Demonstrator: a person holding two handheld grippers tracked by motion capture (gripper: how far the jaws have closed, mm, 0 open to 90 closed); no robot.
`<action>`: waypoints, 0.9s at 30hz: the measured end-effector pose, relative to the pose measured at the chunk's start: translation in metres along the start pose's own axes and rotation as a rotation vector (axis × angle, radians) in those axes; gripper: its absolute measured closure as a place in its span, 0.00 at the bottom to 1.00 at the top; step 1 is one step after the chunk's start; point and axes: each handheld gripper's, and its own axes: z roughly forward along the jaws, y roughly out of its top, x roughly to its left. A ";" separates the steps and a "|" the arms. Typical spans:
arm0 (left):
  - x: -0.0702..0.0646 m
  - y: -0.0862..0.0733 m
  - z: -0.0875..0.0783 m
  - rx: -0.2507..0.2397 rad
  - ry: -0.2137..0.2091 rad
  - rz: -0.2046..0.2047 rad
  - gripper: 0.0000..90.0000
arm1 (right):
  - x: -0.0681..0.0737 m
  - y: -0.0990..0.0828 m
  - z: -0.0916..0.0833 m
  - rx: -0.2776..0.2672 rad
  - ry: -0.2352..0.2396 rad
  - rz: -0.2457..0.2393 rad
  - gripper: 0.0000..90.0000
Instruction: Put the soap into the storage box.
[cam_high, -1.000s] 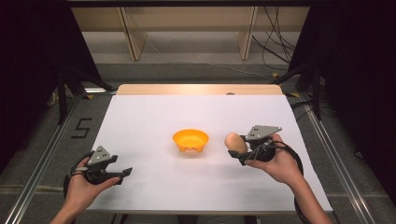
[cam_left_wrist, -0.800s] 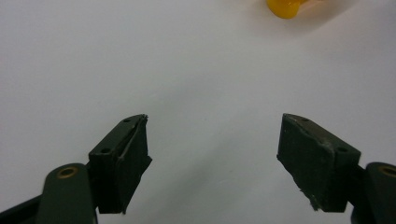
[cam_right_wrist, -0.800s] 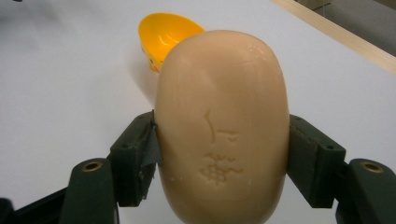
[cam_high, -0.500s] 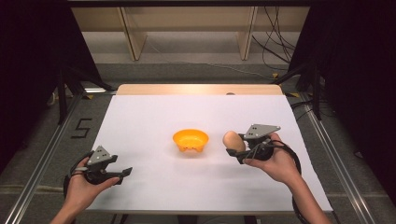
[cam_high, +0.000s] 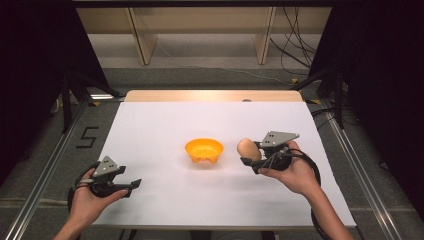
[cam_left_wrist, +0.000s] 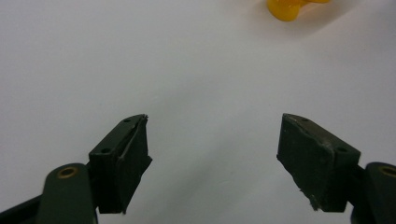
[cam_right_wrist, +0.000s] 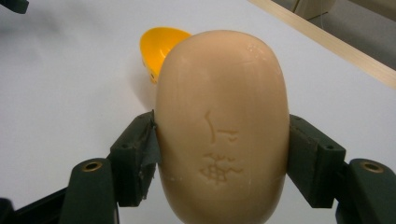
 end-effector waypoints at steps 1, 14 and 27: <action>0.000 0.000 0.000 0.000 0.000 -0.002 0.27 | 0.000 0.000 0.000 -0.002 -0.005 0.005 0.37; 0.001 0.000 -0.001 -0.010 0.002 -0.004 0.27 | 0.001 0.007 0.003 -0.021 -0.003 -0.002 0.37; 0.001 0.000 0.000 -0.008 0.007 -0.009 0.27 | 0.003 0.012 0.009 -0.039 0.007 -0.025 0.37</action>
